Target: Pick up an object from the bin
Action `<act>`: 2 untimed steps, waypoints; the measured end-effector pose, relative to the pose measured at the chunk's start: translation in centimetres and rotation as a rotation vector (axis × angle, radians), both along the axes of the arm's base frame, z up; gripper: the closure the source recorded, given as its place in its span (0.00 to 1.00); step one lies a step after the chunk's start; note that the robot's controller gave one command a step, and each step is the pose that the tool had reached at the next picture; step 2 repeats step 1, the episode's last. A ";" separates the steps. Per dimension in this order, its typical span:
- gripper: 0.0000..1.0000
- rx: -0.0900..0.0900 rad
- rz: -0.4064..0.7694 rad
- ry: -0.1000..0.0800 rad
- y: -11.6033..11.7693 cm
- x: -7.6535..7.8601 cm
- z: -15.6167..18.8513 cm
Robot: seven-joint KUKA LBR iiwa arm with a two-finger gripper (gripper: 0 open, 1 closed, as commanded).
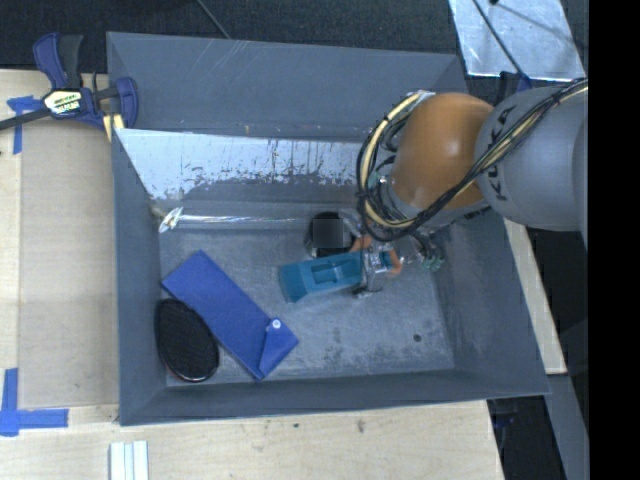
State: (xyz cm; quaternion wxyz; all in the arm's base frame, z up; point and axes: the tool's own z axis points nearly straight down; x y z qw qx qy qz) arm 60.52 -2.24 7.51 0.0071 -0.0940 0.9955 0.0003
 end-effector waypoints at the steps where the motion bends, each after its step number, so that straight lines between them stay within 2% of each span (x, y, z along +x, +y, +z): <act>1: 1.00 -0.003 0.021 0.016 -2.0 1.0 12.5; 2: 1.00 -0.003 0.021 0.016 -2.0 1.0 12.5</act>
Offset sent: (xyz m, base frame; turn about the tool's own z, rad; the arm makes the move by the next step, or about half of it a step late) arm 0.0000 0.0000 0.0000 0.0000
